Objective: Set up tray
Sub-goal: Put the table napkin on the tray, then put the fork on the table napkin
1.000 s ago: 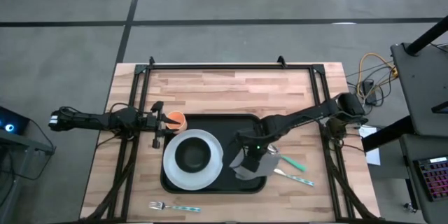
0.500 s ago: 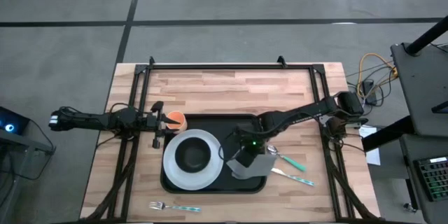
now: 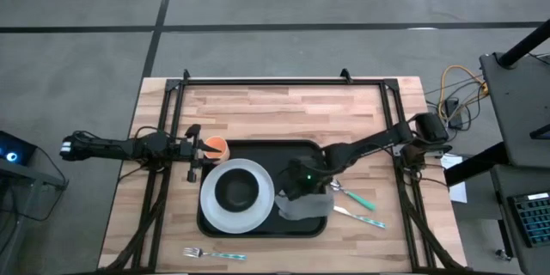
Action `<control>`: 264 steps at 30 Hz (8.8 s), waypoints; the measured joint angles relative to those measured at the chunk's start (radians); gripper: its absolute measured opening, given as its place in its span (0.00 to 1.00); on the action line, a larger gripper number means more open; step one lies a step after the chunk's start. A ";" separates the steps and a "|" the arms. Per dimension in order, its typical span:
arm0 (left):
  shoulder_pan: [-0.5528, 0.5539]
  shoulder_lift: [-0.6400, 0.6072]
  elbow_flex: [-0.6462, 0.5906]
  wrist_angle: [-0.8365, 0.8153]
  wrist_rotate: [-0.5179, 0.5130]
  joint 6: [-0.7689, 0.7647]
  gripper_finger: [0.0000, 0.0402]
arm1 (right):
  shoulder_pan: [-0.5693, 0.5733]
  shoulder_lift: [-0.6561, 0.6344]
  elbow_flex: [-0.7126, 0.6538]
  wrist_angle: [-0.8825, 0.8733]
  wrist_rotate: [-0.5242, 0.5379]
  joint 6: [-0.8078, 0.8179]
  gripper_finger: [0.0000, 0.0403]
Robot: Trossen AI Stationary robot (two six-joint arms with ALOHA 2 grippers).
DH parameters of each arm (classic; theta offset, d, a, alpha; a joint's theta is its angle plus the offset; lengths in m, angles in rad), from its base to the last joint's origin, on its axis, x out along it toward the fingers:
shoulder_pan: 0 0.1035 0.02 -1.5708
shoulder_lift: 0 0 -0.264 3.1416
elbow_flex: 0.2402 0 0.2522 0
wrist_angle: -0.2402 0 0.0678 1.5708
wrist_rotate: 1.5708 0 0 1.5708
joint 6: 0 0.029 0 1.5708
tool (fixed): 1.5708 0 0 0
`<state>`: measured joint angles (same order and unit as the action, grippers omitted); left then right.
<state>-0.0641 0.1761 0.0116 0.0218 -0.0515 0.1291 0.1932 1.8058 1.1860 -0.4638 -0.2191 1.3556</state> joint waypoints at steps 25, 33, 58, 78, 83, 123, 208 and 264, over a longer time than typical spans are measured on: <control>0.000 0.000 0.000 0.000 0.000 0.000 0.23 | 0.149 -0.006 -0.113 0.176 0.259 0.635 0.02; 0.000 0.000 0.000 0.000 0.000 0.000 0.23 | 0.171 -0.005 0.100 -0.223 0.305 0.588 0.02; 0.000 0.000 0.000 0.000 0.000 0.000 0.23 | 0.148 0.005 0.034 -0.148 0.394 0.545 0.02; 0.000 0.011 0.000 0.000 0.000 0.000 0.23 | 0.133 0.011 0.037 -0.161 0.365 0.475 0.02; 0.000 0.011 0.000 0.000 0.000 0.000 0.23 | 0.126 0.011 0.037 -0.161 0.316 0.417 0.05; 0.000 0.026 0.000 0.000 0.000 0.000 0.23 | 0.106 -0.049 0.048 -0.010 0.187 -0.152 0.31; 0.000 0.061 0.000 0.000 0.000 0.000 0.23 | 0.043 0.254 0.323 -0.266 0.484 -0.804 0.17; 0.000 0.061 0.000 0.000 0.000 0.000 0.23 | 0.046 0.182 0.180 -0.095 0.349 -0.971 0.17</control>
<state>-0.0639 0.2371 0.0116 0.0219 -0.0513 0.1292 0.2394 1.9876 1.3663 -0.5584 0.1301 0.3848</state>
